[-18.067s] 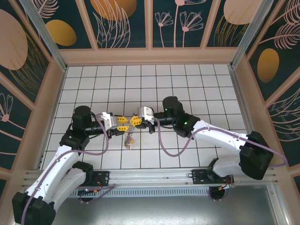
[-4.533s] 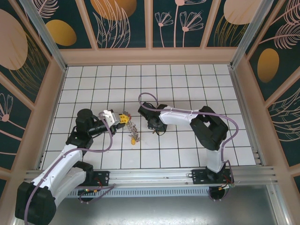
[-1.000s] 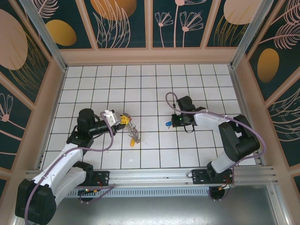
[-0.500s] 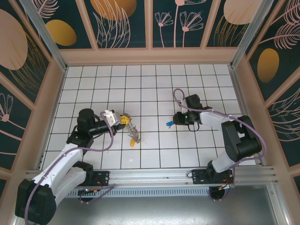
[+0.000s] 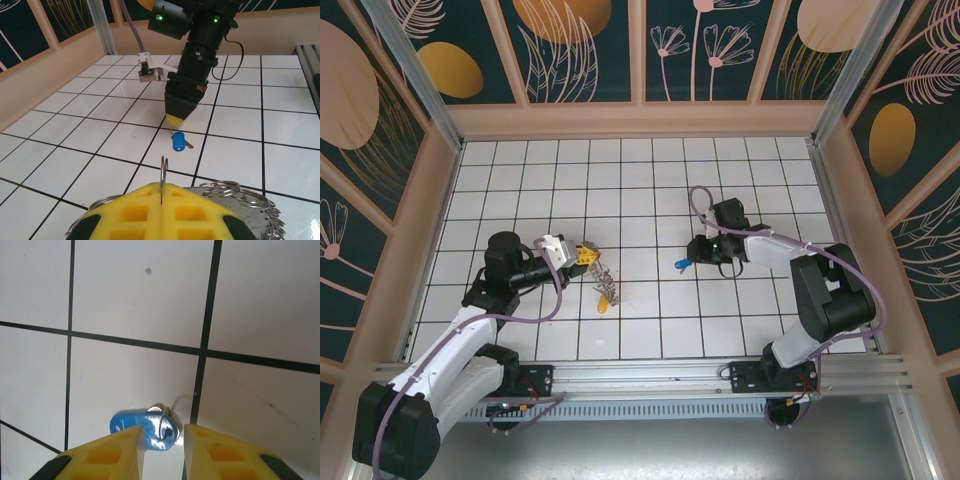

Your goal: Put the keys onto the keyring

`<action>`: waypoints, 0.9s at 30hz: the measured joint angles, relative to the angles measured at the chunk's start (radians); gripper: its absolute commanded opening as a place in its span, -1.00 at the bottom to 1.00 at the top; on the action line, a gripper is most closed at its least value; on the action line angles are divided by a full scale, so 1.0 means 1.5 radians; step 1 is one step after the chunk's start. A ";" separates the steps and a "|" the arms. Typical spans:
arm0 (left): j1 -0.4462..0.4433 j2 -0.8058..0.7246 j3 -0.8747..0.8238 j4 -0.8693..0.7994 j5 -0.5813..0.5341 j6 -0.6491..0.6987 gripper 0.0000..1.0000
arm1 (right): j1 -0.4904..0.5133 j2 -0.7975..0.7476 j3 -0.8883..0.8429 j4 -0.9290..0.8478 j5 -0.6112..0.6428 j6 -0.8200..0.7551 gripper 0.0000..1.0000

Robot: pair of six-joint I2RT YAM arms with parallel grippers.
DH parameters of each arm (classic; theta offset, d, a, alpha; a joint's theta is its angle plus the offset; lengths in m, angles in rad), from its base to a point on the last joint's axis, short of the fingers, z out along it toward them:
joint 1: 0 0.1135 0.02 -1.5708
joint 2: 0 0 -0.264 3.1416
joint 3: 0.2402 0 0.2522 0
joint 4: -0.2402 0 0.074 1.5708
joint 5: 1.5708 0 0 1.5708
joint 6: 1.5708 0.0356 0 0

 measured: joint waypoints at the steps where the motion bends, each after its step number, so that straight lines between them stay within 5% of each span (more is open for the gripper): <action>1: 0.000 0.000 0.000 0.000 0.000 0.000 -1.00 | 0.003 0.003 0.003 -0.001 0.005 0.000 -0.47; 27: 0.000 0.000 0.000 -0.005 0.000 0.009 -1.00 | 0.054 0.035 0.019 -0.024 0.097 0.000 -0.68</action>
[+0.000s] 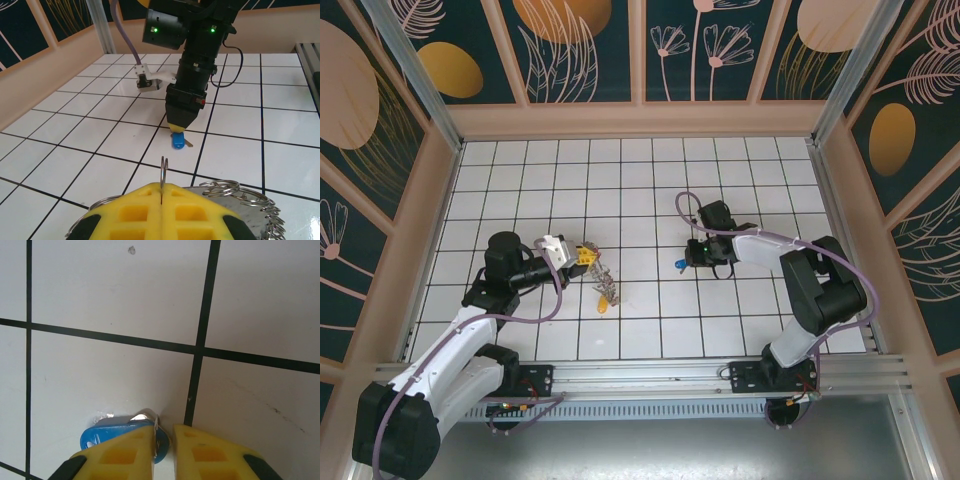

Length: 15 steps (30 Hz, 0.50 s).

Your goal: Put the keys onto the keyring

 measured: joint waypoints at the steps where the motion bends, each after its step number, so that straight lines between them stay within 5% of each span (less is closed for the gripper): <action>1: 0.000 0.000 0.000 0.000 0.000 0.002 -1.00 | 0.001 0.000 0.000 0.001 0.000 0.000 -0.77; 4: 0.000 -0.002 0.000 0.000 0.000 0.007 -1.00 | 0.004 0.000 0.000 0.007 0.000 0.004 -1.00; 15: 0.000 -0.016 0.000 0.001 0.000 0.015 -1.00 | 0.034 -0.121 -0.036 0.054 -0.038 -0.049 -1.00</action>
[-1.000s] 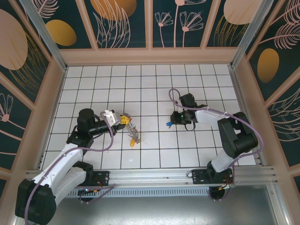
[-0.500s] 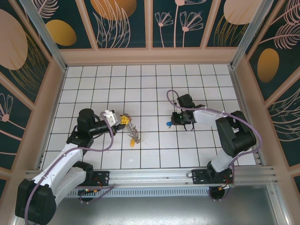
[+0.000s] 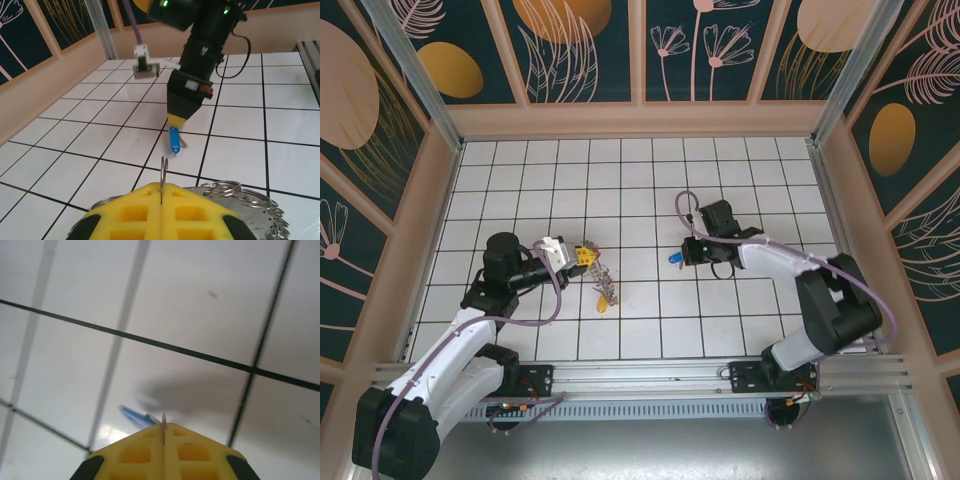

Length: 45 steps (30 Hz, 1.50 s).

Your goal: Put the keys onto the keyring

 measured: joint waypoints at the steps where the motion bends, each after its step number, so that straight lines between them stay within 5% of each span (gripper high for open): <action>1: 0.000 -0.002 0.000 0.000 0.000 0.000 -1.00 | 0.010 -0.023 -0.008 0.010 -0.005 -0.008 -1.00; 13: 0.000 0.017 0.000 0.003 0.042 -0.009 -1.00 | 0.153 -0.172 -0.025 0.109 -0.075 -0.042 -1.00; 27: 0.000 0.030 0.000 0.032 0.057 -0.040 -1.00 | 0.269 -0.086 0.091 0.127 -0.155 -0.018 -1.00; 45: 0.000 0.052 0.000 0.041 0.030 -0.069 -1.00 | 0.297 -0.042 0.128 0.125 -0.097 -0.004 -1.00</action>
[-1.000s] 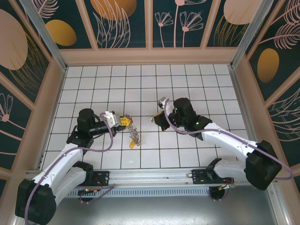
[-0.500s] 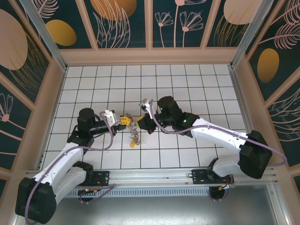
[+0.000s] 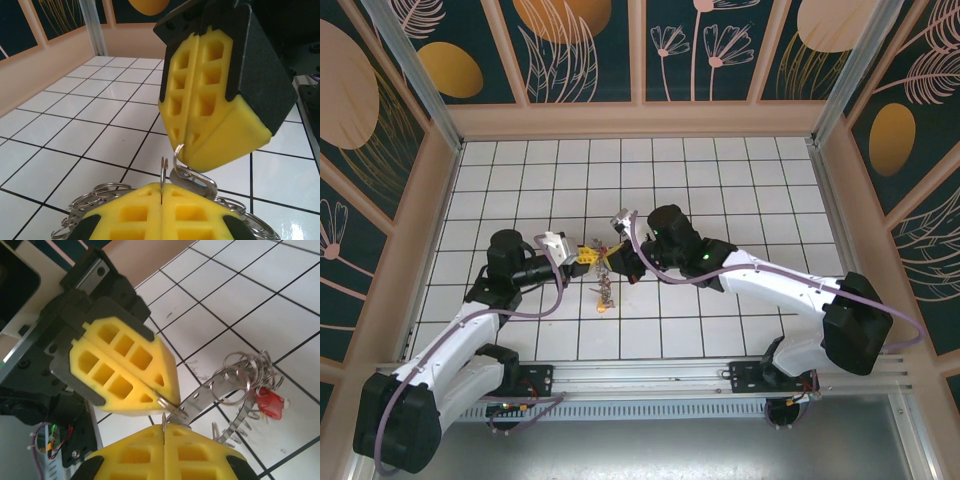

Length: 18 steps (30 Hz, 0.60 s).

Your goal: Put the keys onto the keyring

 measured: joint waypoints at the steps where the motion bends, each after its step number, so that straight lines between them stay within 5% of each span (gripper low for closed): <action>1: 0.000 0.004 0.000 0.000 0.000 -0.004 -1.00 | 0.000 0.003 0.003 0.000 0.006 0.000 -1.00; 18: 0.000 0.030 0.019 -0.021 -0.044 -0.034 -1.00 | 0.006 0.044 0.054 -0.022 0.062 -0.008 -1.00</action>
